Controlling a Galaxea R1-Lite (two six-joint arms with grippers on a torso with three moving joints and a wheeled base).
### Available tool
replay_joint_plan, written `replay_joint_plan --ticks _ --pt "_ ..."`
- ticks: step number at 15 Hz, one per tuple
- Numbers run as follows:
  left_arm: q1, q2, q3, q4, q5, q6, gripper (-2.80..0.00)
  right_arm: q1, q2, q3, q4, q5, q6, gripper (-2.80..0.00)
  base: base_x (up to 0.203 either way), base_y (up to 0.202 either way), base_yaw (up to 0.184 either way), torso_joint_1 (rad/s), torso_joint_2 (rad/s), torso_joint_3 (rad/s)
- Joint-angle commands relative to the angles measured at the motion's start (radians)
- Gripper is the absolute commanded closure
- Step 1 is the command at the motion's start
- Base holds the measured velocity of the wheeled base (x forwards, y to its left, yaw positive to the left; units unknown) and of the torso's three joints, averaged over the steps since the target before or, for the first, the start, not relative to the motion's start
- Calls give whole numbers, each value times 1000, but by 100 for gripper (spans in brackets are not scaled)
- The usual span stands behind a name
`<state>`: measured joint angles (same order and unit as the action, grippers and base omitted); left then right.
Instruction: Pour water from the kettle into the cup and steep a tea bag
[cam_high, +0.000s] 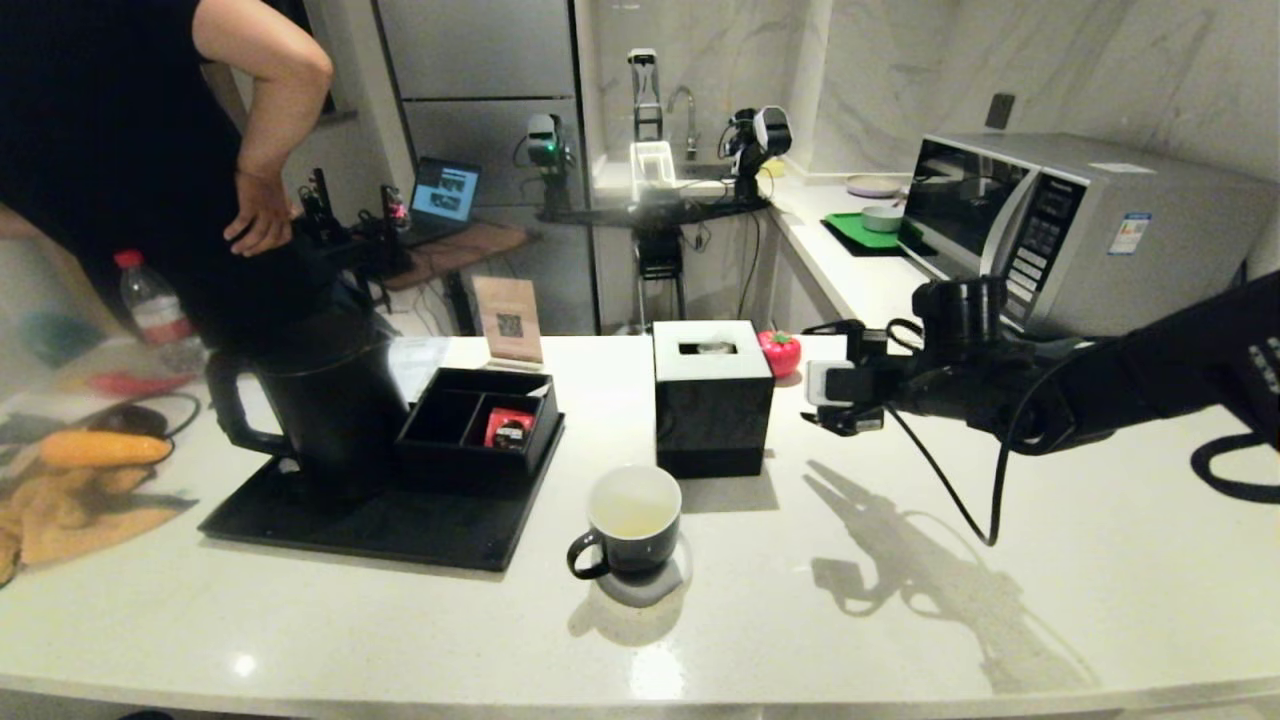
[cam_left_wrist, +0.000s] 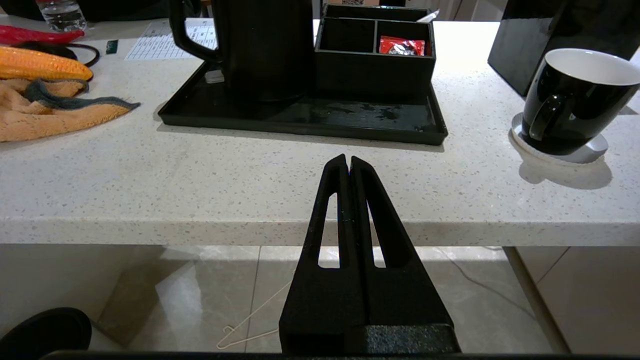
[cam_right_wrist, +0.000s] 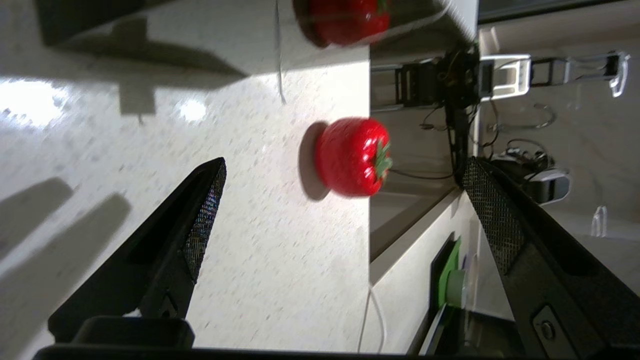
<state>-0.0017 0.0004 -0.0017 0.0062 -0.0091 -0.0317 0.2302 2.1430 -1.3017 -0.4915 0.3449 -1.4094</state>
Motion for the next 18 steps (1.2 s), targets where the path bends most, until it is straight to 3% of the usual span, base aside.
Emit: replay_joint_plan --ticks 1,4,5,9,13,18 --pt "0 0 0 0 0 -2 0 -20 -44 55 -4 2 -6 -280 0 0 0 0 0 0" --pt "0 0 0 0 0 -2 0 -45 -105 118 -2 2 -3 -280 0 0 0 0 0 0" --pt "0 0 0 0 0 -1 0 -52 -123 128 -1 2 -2 0 0 0 0 0 0 0" --pt "0 0 0 0 0 -1 0 -73 -202 123 12 -3 20 0 0 0 0 0 0 0" --pt "0 0 0 0 0 -1 0 -68 -238 14 30 -16 128 0 0 0 0 0 0 0" --pt "0 0 0 0 0 -1 0 -11 -225 -216 286 -23 254 0 0 0 0 0 0 0"
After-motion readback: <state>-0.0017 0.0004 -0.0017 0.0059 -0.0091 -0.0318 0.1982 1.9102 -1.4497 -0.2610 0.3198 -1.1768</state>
